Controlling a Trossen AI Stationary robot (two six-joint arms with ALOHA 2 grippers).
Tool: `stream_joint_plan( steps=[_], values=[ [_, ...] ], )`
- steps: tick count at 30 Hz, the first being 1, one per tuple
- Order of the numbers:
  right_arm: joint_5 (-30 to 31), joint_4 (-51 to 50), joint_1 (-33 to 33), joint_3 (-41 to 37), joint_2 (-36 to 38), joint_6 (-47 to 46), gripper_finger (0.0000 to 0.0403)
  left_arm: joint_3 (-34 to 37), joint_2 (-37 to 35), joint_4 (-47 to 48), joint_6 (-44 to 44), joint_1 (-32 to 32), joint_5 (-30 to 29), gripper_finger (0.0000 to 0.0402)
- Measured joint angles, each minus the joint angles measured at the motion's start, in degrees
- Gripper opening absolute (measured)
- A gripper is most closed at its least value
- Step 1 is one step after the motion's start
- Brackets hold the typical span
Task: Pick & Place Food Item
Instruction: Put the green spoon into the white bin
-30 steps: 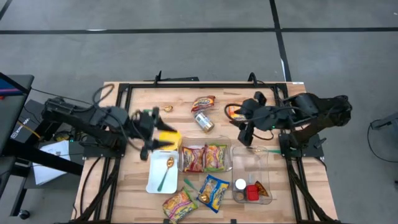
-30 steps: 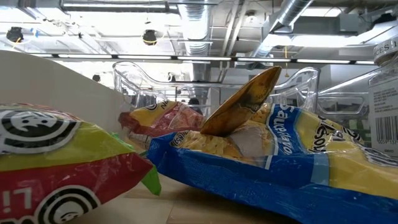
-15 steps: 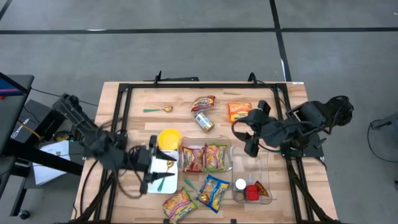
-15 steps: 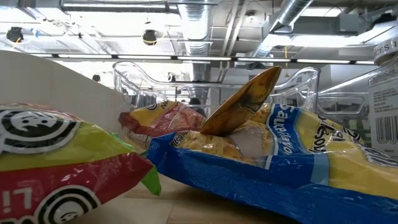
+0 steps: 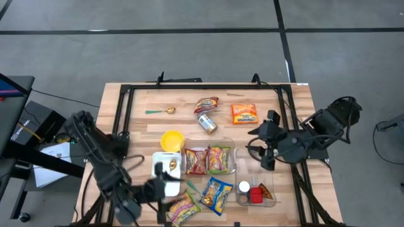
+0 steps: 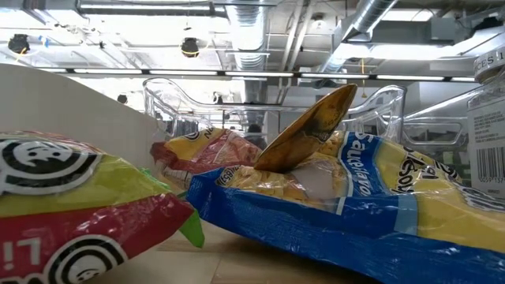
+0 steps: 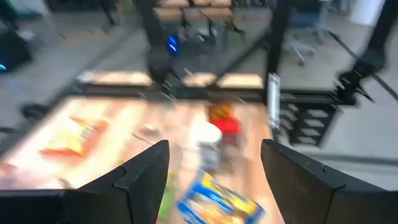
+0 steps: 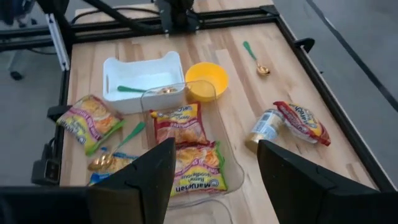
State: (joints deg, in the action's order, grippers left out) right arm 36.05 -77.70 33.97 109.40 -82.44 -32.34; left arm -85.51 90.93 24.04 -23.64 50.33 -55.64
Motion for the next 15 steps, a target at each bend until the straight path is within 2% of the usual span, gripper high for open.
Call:
stream_joint_plan(
  steps=[7, 15],
  values=[
    [0.0, -2.2, 2.9, 0.0, 0.4, -4.1, 0.022, -3.7, 8.7, 0.8, -6.8, -0.4, 11.0, 0.0233],
    [0.3, -3.8, 4.4, 0.0, 0.4, -5.9, 0.022, -9.1, 18.0, 6.7, -11.0, -2.2, 20.0, 0.0232]
  ],
)
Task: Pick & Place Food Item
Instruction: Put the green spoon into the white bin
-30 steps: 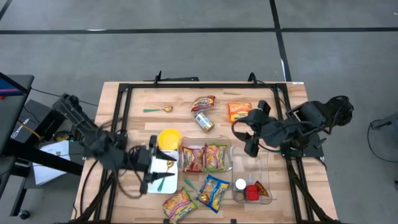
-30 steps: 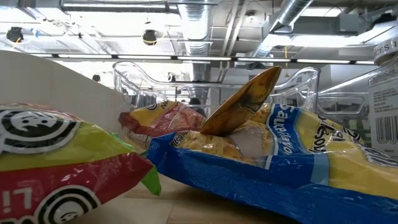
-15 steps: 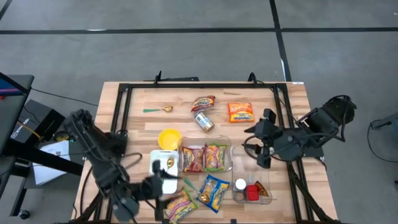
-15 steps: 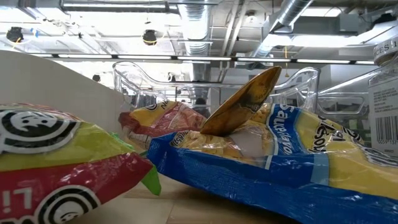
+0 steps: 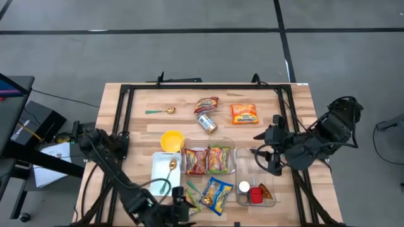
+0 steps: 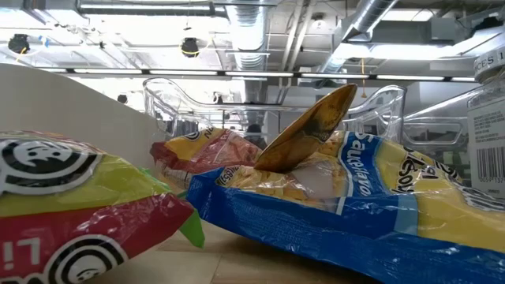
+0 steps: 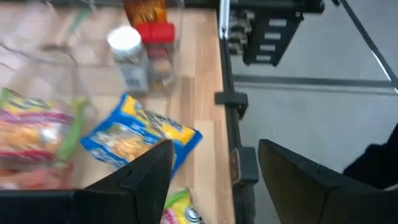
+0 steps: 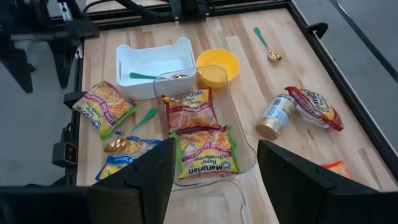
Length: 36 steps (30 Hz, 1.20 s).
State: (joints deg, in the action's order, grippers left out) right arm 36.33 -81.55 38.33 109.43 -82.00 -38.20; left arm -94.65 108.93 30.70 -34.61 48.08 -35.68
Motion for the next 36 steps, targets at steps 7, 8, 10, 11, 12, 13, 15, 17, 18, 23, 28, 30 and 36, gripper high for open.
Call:
stream_joint_plan(
  steps=[7, 8, 10, 11, 12, 13, 15, 17, 18, 23, 28, 30, 36],
  values=[
    [0.2, -1.1, -0.1, 0.0, 0.0, 0.0, 0.022, -1.9, 6.7, -1.9, -0.7, -1.3, 4.5, 0.023],
    [0.2, -1.1, -0.1, 0.0, 0.0, 0.0, 0.022, -2.1, 7.3, -2.7, -0.7, -1.3, 4.6, 0.023],
    [0.2, -1.2, -0.1, 0.0, 0.0, 0.0, 0.022, -2.2, 8.4, -5.6, -0.7, -1.8, 4.5, 0.023],
    [0.2, -1.2, -0.1, 0.0, 0.0, 0.0, 0.022, -2.3, 9.0, -6.8, -0.9, -2.0, 4.4, 0.023],
    [0.2, -1.2, -0.1, 0.0, 0.0, 0.0, 0.022, -2.3, 9.6, -7.2, -1.4, -2.2, 4.4, 0.023],
    [0.2, -1.2, -0.1, 0.0, 0.0, 0.0, 0.022, -2.3, 10.3, -7.7, -1.6, -2.5, 4.3, 0.023],
    [0.2, -1.1, -0.1, 0.0, 0.0, 0.0, 0.022, -2.3, 11.6, -8.6, -2.3, -3.0, 3.6, 0.0229],
    [0.2, -1.2, -0.1, 0.0, 0.0, 0.0, 0.022, -2.2, 13.0, -9.6, -3.9, -3.5, 2.4, 0.0229],
    [0.2, -1.2, -0.1, 0.0, 0.0, 0.0, 0.022, -2.2, 13.7, -10.6, -4.8, -3.8, 2.4, 0.0229],
    [0.2, -1.2, -0.1, 0.0, 0.0, 0.0, 0.022, -2.2, 16.8, -13.9, -8.5, -4.8, 2.2, 0.0229],
    [0.2, -1.2, -0.1, 0.0, 0.0, 0.0, 0.022, -2.1, 17.6, -12.2, -12.4, -5.1, -1.4, 0.0229],
    [0.2, -1.1, 0.2, 0.0, 0.0, 0.1, 0.022, -2.2, 17.5, -12.3, -13.3, -5.5, -1.4, 0.0229],
    [0.2, -0.9, 0.3, 0.0, 0.0, 0.1, 0.022, -2.2, 17.5, -8.3, -15.2, -5.8, 0.0, 0.0229]
  ],
)
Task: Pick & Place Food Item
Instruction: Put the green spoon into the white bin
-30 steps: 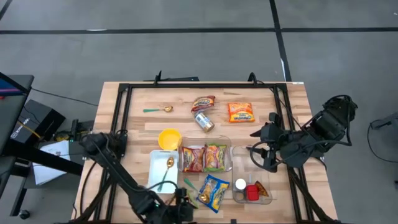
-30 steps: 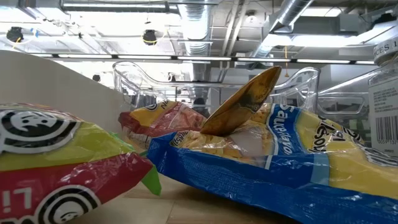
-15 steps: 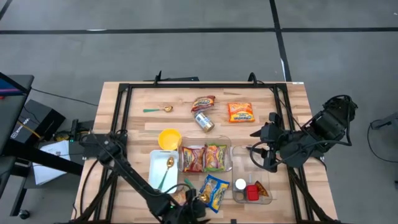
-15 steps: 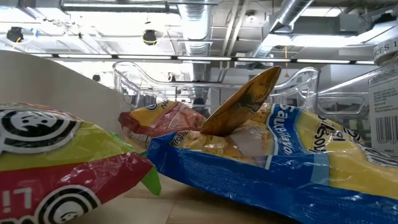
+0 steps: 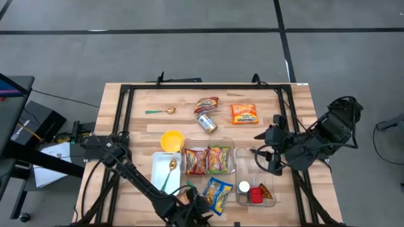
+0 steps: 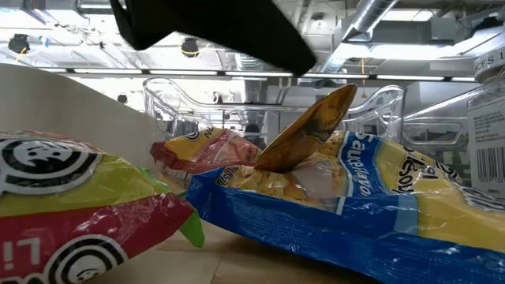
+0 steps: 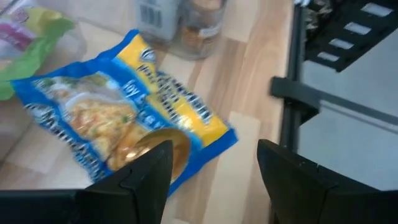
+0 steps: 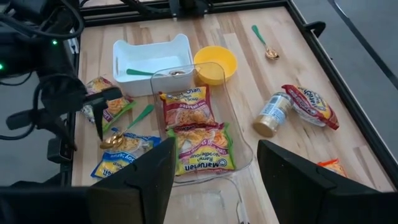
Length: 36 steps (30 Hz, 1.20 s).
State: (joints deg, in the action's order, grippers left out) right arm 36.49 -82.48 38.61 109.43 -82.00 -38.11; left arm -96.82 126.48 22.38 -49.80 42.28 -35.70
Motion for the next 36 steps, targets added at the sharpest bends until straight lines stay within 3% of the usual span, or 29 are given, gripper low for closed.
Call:
stream_joint_plan(
  steps=[21, 36],
  values=[
    [0.0, 0.2, 0.0, 0.0, 0.0, 0.1, 0.022, 0.0, 3.1, 2.1, -6.0, -1.5, 1.2, 0.0226],
    [0.0, 0.2, 0.0, 0.0, 0.0, 0.1, 0.022, 1.2, 3.1, 2.9, -9.6, -2.6, 1.5, 0.0145]
  ],
)
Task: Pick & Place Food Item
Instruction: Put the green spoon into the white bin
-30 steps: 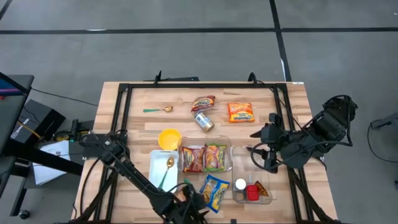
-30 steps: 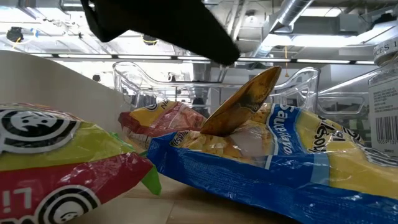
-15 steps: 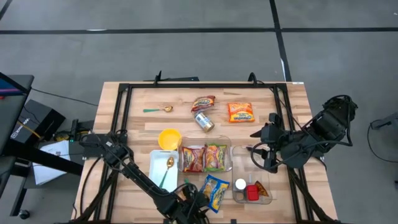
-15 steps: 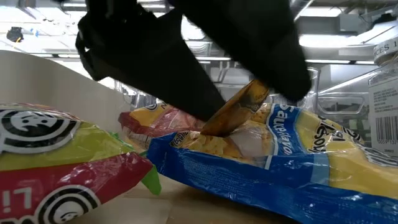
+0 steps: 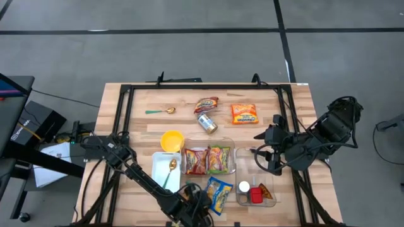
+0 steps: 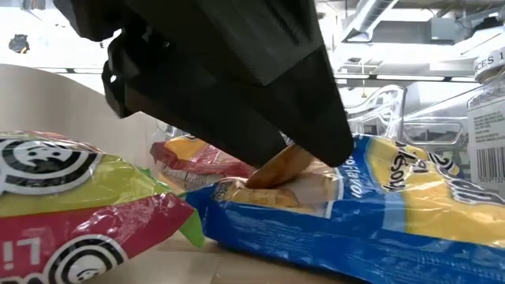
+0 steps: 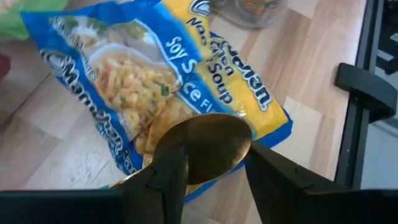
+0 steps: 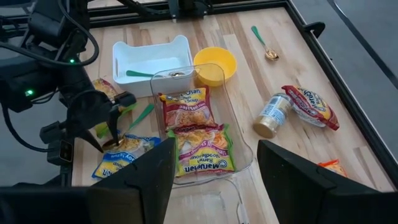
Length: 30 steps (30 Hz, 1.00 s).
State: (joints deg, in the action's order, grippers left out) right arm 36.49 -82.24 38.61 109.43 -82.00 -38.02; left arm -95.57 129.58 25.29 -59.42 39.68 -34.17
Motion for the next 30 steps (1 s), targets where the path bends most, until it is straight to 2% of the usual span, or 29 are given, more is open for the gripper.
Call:
stream_joint_plan(
  steps=[4, 11, 17, 30],
  values=[
    [-0.1, 0.3, 0.0, 0.0, 0.0, 0.0, 0.022, 0.5, 0.0, -0.1, -3.9, 0.0, 0.0, 0.0107],
    [-0.2, 0.6, 0.0, 0.0, 0.0, 0.0, 0.022, 0.6, 0.0, -3.6, -5.5, 0.2, 0.2, 0.0011],
    [-0.4, 0.6, 0.5, 0.0, 0.0, 0.0, 0.022, 0.7, -1.0, -5.7, -5.4, 0.4, 0.3, 0.0003],
    [0.8, 0.8, 3.1, 0.0, -0.1, -1.0, 0.022, 0.7, -4.4, -4.1, 6.8, -0.4, -1.0, 0.0001]
  ],
)
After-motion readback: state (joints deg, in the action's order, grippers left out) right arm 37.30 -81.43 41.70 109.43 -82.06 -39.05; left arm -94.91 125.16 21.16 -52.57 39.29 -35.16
